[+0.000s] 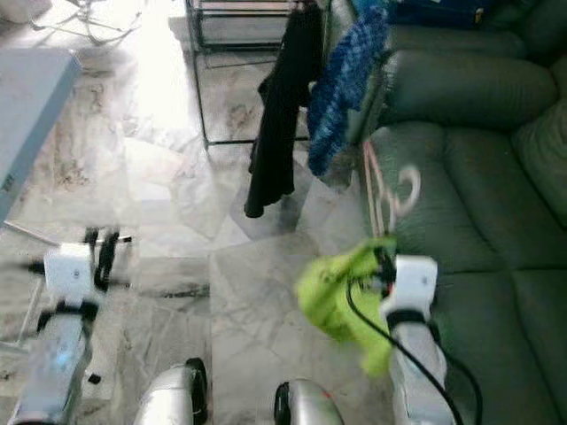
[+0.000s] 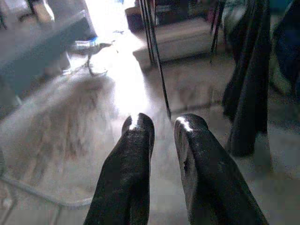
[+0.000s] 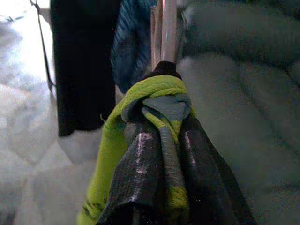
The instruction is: Hang hanger
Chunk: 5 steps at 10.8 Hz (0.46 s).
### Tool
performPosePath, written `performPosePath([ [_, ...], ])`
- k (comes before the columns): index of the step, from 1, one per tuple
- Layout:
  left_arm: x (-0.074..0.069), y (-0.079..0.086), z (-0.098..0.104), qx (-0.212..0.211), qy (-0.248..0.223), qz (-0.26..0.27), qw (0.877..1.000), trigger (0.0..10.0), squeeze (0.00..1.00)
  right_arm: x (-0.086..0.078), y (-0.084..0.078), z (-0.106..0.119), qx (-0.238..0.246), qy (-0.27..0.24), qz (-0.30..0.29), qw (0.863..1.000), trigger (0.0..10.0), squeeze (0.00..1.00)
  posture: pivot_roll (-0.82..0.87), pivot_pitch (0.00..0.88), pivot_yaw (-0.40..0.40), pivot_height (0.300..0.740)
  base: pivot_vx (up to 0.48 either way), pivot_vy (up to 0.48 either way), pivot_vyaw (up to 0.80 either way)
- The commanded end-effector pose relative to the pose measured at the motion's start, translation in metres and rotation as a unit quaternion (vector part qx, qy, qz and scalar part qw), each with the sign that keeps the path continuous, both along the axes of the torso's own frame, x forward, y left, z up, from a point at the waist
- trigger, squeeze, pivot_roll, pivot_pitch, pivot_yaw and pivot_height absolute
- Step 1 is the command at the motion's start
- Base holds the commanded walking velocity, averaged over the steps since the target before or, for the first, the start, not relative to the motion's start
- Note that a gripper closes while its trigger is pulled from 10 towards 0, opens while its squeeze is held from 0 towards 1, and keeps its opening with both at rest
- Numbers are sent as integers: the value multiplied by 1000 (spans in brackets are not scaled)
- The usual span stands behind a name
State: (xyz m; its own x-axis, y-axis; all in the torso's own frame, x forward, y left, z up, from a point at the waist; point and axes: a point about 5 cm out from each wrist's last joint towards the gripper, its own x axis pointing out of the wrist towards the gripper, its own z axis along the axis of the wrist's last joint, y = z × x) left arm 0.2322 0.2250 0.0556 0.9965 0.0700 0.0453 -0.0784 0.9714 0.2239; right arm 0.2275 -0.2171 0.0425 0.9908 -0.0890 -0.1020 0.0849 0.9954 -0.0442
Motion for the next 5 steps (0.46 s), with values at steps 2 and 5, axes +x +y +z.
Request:
performPosePath([
  [2,-13,8,-26,-10,69,7,998,10000,0,-10,-13,-19,15,51,-29,998,10000,0,-25,159,-62,740,0,0,0],
  [5,-20,12,-46,-12,115,10,993,10000,0,-18,-17,-41,25,101,-37,994,10000,0,-26,153,-58,740,0,0,0],
])
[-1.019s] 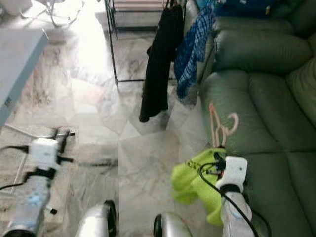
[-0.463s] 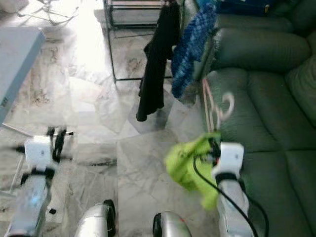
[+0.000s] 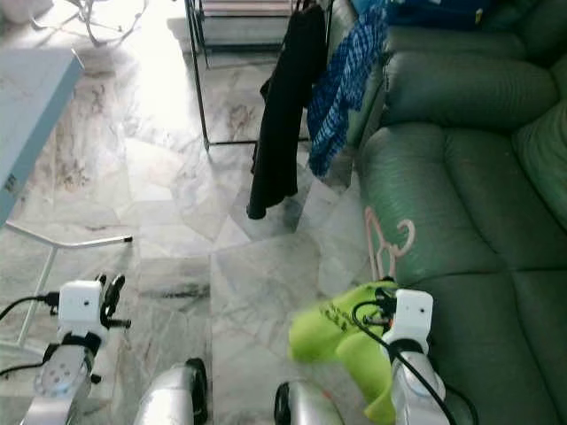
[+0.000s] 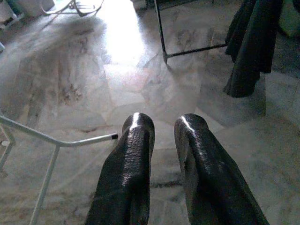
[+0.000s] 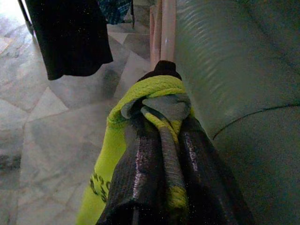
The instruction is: Hang hanger
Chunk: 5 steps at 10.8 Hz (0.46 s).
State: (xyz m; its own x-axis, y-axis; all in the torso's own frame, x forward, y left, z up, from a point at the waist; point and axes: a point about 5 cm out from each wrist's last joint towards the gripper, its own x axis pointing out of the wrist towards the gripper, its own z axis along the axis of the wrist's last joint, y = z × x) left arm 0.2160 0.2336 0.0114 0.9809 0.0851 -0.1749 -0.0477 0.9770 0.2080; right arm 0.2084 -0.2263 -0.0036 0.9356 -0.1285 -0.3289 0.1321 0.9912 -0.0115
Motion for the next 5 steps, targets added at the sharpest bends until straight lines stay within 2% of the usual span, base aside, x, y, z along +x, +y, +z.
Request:
performPosePath([
  [1,-1,3,-1,3,4,-1,1000,10000,0,2,-8,5,-5,-12,-9,1000,10000,0,-24,151,-57,740,0,0,0],
  [4,10,2,-2,-4,9,-1,1000,10000,0,10,-5,2,4,-12,-7,1000,10000,0,-19,145,-50,740,0,0,0],
  [5,15,-2,-13,4,53,-15,998,10000,0,16,3,-4,16,0,5,1000,10000,0,-18,148,-46,740,0,0,0],
])
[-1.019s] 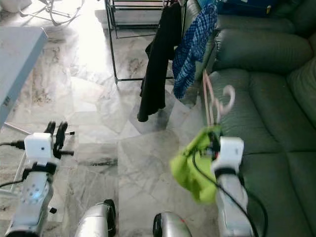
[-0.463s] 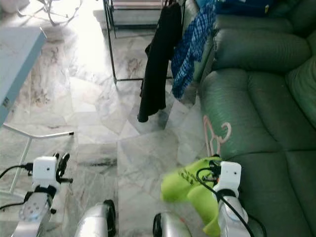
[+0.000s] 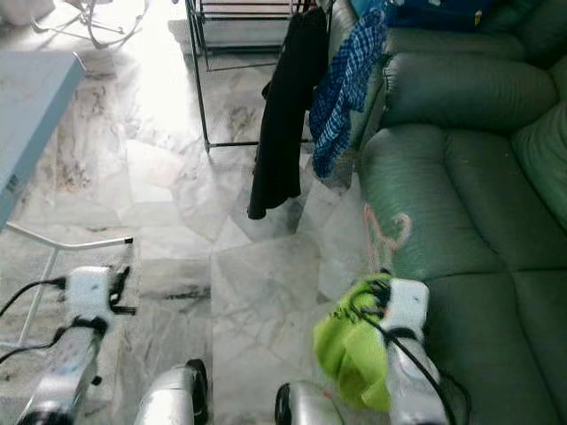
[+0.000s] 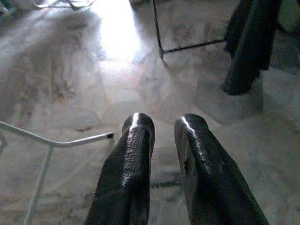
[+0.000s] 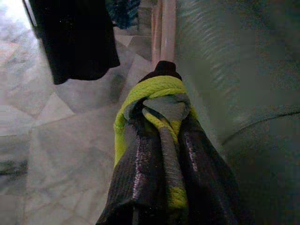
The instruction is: Hang hanger
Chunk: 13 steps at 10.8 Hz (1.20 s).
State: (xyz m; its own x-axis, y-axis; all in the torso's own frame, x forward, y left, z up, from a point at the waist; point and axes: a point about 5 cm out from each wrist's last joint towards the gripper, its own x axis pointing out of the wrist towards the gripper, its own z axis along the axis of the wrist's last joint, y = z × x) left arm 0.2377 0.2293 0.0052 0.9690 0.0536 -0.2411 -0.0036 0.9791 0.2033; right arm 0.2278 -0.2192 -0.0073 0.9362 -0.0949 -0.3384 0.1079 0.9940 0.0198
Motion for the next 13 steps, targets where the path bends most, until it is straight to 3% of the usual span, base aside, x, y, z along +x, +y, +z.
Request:
performPosePath([
  [1,-8,-2,-14,4,47,-12,999,10000,0,-4,1,-7,4,13,1,1000,10000,0,-10,172,-48,740,0,0,0],
  [3,-20,-2,-40,6,134,-7,991,10000,0,-12,15,-29,39,73,11,997,10000,0,11,179,-62,740,0,0,0],
  [5,-31,-13,-61,-36,210,11,977,10000,0,-16,32,-50,122,152,26,980,10000,0,0,181,-76,740,0,0,0],
  [6,-36,-22,-71,-39,261,12,964,10000,0,-15,42,-56,108,195,58,973,10000,0,6,196,-100,740,0,0,0],
  [8,-30,-36,-74,-47,294,34,954,10000,0,-10,42,-57,78,230,71,968,10000,0,35,199,-158,740,0,0,0],
  [10,-32,-40,-76,-34,293,38,955,10000,0,-10,41,-57,61,234,68,968,10000,0,52,190,-161,740,0,0,0],
  [11,-31,-39,-75,-18,291,26,956,10000,0,-9,39,-57,60,234,64,968,10000,0,60,207,-160,740,0,0,0],
  [13,-46,-25,-81,10,313,40,949,10000,0,-16,30,-60,64,248,34,966,10000,0,63,231,-161,740,0,0,0],
])
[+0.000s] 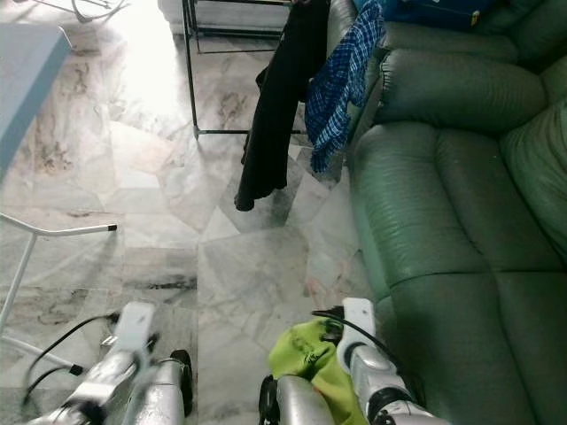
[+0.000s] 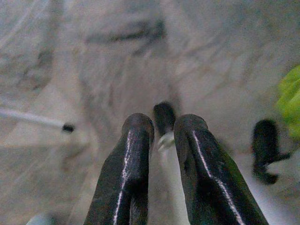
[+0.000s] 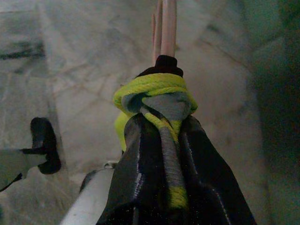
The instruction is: Hang hanger
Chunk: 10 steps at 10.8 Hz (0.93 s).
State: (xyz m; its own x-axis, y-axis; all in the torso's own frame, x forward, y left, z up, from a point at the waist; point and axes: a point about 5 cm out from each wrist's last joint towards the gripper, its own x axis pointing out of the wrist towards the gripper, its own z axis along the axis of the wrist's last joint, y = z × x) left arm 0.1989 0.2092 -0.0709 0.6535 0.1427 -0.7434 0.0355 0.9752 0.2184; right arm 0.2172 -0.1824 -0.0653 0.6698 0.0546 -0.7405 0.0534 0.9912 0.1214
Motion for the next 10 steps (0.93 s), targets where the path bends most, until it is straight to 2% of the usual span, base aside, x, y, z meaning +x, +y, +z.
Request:
performPosePath([
  [1,-13,4,-6,9,18,13,1000,10000,0,-7,-12,-3,-1,13,-24,1000,10000,0,61,232,-157,740,0,0,0],
  [3,-15,16,-4,26,17,23,999,10000,0,-11,-15,-5,0,21,-35,999,10000,0,76,232,-131,740,0,0,0],
  [5,-9,31,2,43,9,26,999,10000,0,-16,-7,-9,9,28,-47,998,10000,0,110,235,-67,740,0,0,0],
  [7,1,39,10,57,-8,13,998,10000,0,-17,1,-11,33,29,-71,997,10000,0,109,220,-19,740,0,0,0],
  [9,14,41,18,62,-20,2,998,10000,0,-11,8,-8,46,18,-76,996,10000,0,109,192,5,740,0,0,0],
  [10,20,39,21,61,-25,-4,998,10000,0,-2,12,-3,35,3,-51,998,10000,0,107,179,8,740,0,0,0],
])
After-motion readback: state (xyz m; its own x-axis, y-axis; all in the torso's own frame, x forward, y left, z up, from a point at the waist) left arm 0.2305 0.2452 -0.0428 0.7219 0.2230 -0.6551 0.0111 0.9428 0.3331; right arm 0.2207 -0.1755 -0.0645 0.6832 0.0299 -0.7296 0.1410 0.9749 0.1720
